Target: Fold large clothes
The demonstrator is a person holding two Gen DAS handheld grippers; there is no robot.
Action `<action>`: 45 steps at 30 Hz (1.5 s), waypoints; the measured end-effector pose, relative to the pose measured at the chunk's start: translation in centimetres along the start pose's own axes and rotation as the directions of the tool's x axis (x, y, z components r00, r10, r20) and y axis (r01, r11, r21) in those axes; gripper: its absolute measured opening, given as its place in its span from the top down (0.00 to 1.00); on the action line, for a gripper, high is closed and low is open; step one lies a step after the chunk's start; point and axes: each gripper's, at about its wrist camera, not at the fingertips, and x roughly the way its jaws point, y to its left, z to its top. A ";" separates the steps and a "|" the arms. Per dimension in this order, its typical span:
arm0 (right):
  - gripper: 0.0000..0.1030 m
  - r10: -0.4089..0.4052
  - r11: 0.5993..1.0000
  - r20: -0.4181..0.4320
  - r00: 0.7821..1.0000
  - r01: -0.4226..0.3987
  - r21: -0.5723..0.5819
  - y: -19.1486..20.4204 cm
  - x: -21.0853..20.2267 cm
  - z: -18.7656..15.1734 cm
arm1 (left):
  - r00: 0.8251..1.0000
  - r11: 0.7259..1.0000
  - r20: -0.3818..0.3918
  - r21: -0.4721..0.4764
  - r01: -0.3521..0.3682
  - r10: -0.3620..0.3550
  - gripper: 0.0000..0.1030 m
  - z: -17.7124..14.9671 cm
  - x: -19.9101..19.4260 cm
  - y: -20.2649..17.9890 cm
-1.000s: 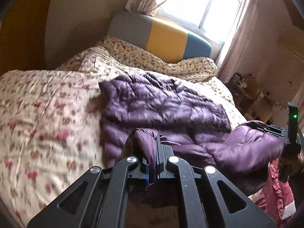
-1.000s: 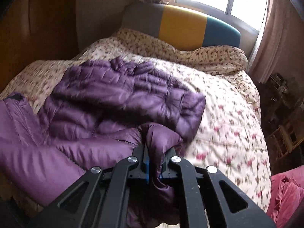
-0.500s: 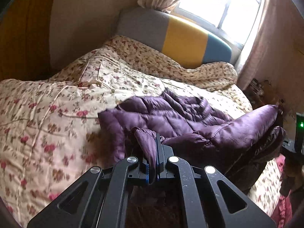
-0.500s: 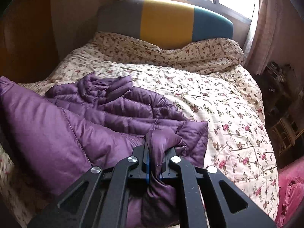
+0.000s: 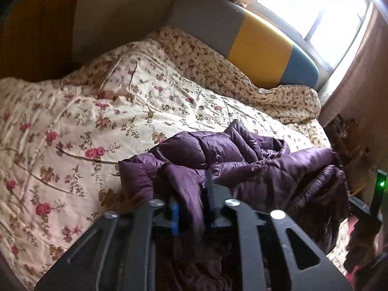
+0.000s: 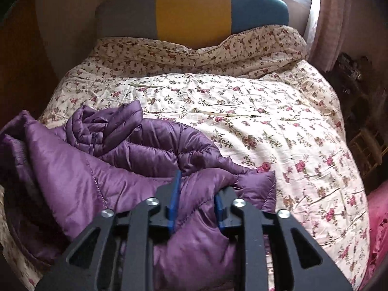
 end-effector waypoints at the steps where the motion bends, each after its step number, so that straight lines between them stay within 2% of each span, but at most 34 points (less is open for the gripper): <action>1: 0.56 0.016 1.000 -0.001 1.000 -0.016 0.019 -0.2 0.0 0.3 | 1.000 1.000 0.004 -0.022 0.006 -0.006 0.57 0.1 -0.1 0.4; 2: 0.49 0.051 0.998 -0.001 0.999 -0.051 0.043 -0.4 -0.1 0.6 | 1.000 0.999 0.016 -0.043 0.014 -0.013 0.47 0.3 -0.4 0.7; 3: 0.31 0.088 0.994 0.002 0.996 -0.088 0.067 -0.6 -0.3 0.8 | 0.999 0.998 0.027 -0.058 0.021 -0.019 0.42 0.5 -0.6 0.9; 4: 0.19 0.098 0.992 0.016 0.995 -0.098 0.078 -0.7 -0.7 1.2 | 0.999 0.997 0.047 -0.074 0.021 -0.017 0.33 0.7 -1.1 1.3; 5: 0.15 0.088 0.993 0.035 0.995 -0.091 0.079 -0.7 -1.2 1.5 | 0.998 0.996 0.066 -0.087 0.021 -0.016 0.29 1.0 -1.5 1.6; 6: 0.06 0.073 0.994 0.067 0.995 -0.078 0.081 -0.7 -2.0 1.9 | 0.997 0.995 0.080 -0.098 0.028 -0.020 0.30 1.2 -2.0 2.0; 7: 0.03 0.077 0.992 0.093 0.993 -0.086 0.089 -0.8 -2.7 2.3 | 0.996 0.994 0.085 -0.105 0.030 -0.021 0.30 1.2 -2.3 2.3; 11: 0.02 0.082 0.991 0.128 0.988 -0.095 0.098 -1.6 -4.7 2.4 | 0.996 0.993 0.079 -0.111 0.049 -0.041 0.30 0.2 -3.2 3.5; 14: 0.02 0.062 0.992 0.122 0.991 -0.075 0.106 -3.0 -5.5 0.4 | 0.996 0.990 0.053 -0.121 0.072 -0.066 0.29 -2.0 -3.7 4.4; 16: 0.02 0.017 0.995 0.102 0.995 -0.027 0.092 -3.9 -5.6 -1.8 | 0.996 0.989 0.035 -0.126 0.080 -0.077 0.29 -3.8 -4.0 4.8; 19: 0.02 -0.029 0.999 0.028 0.999 0.028 0.027 -3.9 -4.6 -5.3 | 0.995 0.989 0.000 -0.111 0.101 -0.102 0.29 -6.7 -4.3 5.0; 23: 0.03 -0.087 0.995 -0.055 0.995 0.084 -0.058 -3.3 -2.4 -9.1 | 0.989 0.989 -0.066 -0.087 0.123 -0.129 0.29 -9.6 -3.4 4.2; 24: 0.05 -0.090 0.993 -0.068 0.994 0.085 -0.077 -3.0 -1.9 -9.9 | 0.989 0.989 -0.072 -0.084 0.125 -0.131 0.29 -9.9 -3.2 4.0; 25: 0.11 -0.095 0.991 -0.074 0.993 0.088 -0.098 -2.6 -1.5 -10.5 | 0.987 0.988 -0.078 -0.077 0.132 -0.138 0.34 -10.3 -3.0 3.7; 26: 0.18 -0.093 0.990 -0.075 0.993 0.084 -0.117 -2.2 -1.3 -10.6 | 0.985 0.987 -0.084 -0.069 0.142 -0.148 0.53 -10.5 -2.7 3.3; 28: 0.49 -0.097 0.979 -0.070 0.993 0.083 -0.184 -0.6 -1.3 -11.1 | 0.984 0.989 -0.105 -0.043 0.138 -0.142 0.65 -10.9 -2.3 2.6; 29: 0.58 -0.113 0.970 -0.060 0.992 0.097 -0.222 0.3 -1.5 -11.3 | 0.985 0.990 -0.103 -0.034 0.137 -0.140 0.76 -11.0 -2.3 2.3; 30: 0.75 -0.123 0.965 -0.054 0.991 0.107 -0.240 0.7 -1.5 -11.4 | 0.985 0.991 -0.103 -0.025 0.134 -0.136 0.80 -11.1 -2.5 2.1; 31: 0.84 -0.144 0.954 -0.043 0.989 0.127 -0.271 1.3 -1.8 -11.6 | 0.986 0.991 -0.101 -0.023 0.131 -0.132 0.84 -11.1 -2.6 2.0; 34: 0.94 -0.157 0.943 -0.032 0.987 0.140 -0.302 1.7 -3.0 -12.3 | 0.987 0.992 -0.099 -0.017 0.128 -0.129 0.88 -11.4 -3.5 1.9; 39: 0.95 -0.166 0.920 -0.029 0.986 0.144 -0.364 2.1 -5.9 -15.2 | 0.986 0.992 -0.109 0.006 0.126 -0.125 0.88 -13.0 -5.6 1.8; 45: 0.95 -0.168 0.893 -0.060 0.984 0.126 -0.431 2.6 -10.4 -20.9 | 0.980 0.987 -0.134 0.030 0.156 -0.151 0.88 -17.9 -10.3 2.4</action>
